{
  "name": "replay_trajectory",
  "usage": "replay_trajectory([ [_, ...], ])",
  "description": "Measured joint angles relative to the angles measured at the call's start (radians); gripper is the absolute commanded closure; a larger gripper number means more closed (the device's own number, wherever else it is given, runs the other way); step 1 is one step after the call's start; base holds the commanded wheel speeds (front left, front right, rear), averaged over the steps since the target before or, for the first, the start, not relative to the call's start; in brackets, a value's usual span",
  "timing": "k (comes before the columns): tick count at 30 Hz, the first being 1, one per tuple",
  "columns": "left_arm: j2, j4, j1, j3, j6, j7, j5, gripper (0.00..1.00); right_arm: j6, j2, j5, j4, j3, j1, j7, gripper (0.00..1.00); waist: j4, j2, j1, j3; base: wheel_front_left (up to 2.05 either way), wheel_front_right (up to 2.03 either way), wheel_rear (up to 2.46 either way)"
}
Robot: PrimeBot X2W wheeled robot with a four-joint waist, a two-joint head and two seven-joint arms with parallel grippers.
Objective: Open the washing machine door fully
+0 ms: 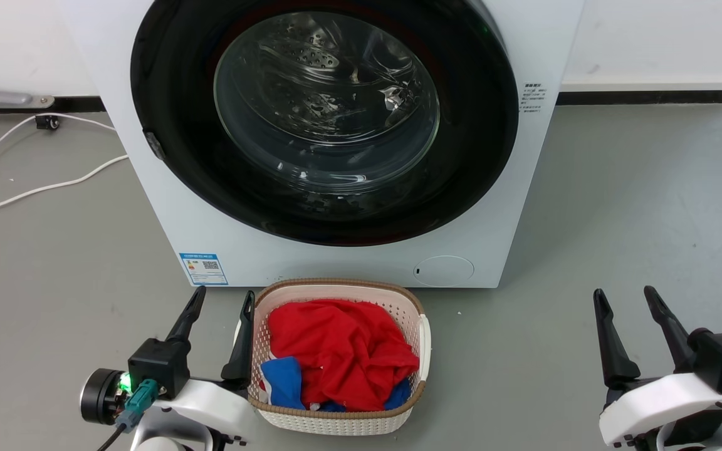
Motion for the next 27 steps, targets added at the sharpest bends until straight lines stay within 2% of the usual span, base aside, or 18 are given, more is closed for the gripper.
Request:
replay_trajectory([
  [18, -0.008, 0.044, -0.006, 0.018, -0.018, -0.033, 0.058, 0.0, 0.0, 0.007, -0.097, -0.019, -0.02, 0.014, -0.027, 0.0, 0.007, 0.0, 0.0, -0.002, 0.0, 0.0, 0.0],
  [27, -0.017, 0.074, -0.009, 0.024, -0.022, -0.038, 0.06, 0.0, 0.0, 0.008, -0.104, -0.022, -0.022, 0.02, -0.034, 0.0, 0.012, 0.0, -0.0001, -0.004, 0.0, 0.0, 0.0],
])
